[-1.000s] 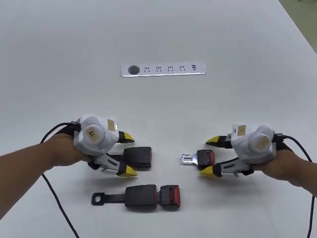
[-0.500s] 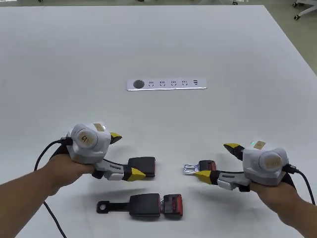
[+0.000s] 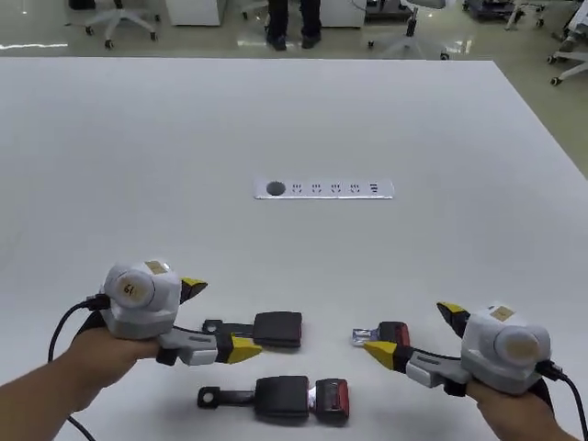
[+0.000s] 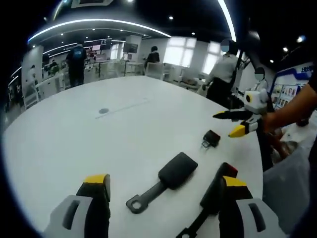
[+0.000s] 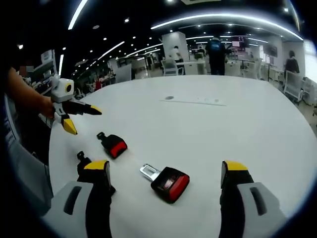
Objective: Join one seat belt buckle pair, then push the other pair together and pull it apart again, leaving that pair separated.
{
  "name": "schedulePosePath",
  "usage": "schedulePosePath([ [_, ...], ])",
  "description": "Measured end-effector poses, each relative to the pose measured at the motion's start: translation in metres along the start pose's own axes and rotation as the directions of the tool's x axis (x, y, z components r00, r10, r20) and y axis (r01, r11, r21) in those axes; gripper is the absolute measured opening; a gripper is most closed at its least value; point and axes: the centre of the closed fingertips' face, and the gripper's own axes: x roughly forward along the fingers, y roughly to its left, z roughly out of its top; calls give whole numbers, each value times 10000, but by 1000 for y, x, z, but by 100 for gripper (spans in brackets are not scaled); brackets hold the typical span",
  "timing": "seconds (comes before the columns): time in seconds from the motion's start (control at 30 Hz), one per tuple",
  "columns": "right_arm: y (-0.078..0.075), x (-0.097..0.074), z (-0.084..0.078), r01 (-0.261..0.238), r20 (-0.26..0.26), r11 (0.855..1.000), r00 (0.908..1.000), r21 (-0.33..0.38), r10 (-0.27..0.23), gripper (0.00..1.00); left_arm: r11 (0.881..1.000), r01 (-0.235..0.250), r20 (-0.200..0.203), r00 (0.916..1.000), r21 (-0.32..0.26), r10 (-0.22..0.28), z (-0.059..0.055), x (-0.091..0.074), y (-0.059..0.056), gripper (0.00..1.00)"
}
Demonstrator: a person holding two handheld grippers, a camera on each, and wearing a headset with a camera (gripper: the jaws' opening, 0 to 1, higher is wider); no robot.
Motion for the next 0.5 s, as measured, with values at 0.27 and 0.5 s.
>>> schedulePosePath([
  [0.27,15,-18,8,-35,406,9999,9992,-134,40,95,9994,-326,280,9991,-138,330,-10,-30,-1,96],
  [0.5,27,-36,5,-342,422,9979,9984,-554,365,99,9997,-239,643,9976,-11,239,-12,-53,-10,97],
])
